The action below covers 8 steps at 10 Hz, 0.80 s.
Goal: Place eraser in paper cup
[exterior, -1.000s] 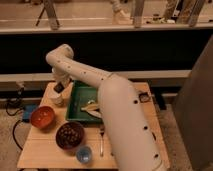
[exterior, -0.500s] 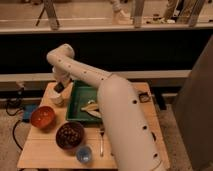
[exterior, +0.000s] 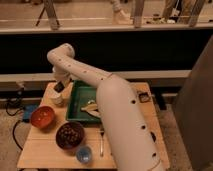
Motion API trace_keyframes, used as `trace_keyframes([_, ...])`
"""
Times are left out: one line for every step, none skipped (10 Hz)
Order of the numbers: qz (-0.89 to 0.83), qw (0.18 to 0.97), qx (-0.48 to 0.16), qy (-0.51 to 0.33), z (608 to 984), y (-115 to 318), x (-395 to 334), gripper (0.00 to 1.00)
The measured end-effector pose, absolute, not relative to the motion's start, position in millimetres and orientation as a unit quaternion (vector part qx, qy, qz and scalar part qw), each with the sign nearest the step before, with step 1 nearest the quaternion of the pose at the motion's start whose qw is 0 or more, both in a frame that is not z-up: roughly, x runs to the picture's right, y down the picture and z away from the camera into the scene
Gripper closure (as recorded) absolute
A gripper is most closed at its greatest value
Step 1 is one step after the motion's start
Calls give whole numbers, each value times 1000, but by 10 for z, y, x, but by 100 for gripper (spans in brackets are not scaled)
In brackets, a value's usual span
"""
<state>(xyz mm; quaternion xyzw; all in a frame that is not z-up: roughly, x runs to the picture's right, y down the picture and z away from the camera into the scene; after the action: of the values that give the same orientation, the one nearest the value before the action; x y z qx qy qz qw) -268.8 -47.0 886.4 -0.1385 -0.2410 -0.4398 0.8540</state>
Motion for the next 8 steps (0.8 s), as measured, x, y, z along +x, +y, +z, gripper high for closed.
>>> trace_keyframes([-430, 855, -123, -264, 8799, -480, -2746, 92])
trace_keyframes([-417, 857, -102, -284, 8758, -520, -2732, 92])
trace_keyframes([-404, 858, -86, -304, 8726, -545, -2715, 92])
trace_keyframes([-392, 856, -70, -331, 8672, -564, -2745, 92])
trace_keyframes([-384, 851, -61, -353, 8626, -564, -2801, 92])
trace_keyframes([-377, 846, -56, -372, 8608, -560, -2827, 92])
trace_keyframes([-367, 843, -53, -391, 8601, -563, -2832, 92])
trace_keyframes([-355, 837, -50, -414, 8590, -562, -2856, 92])
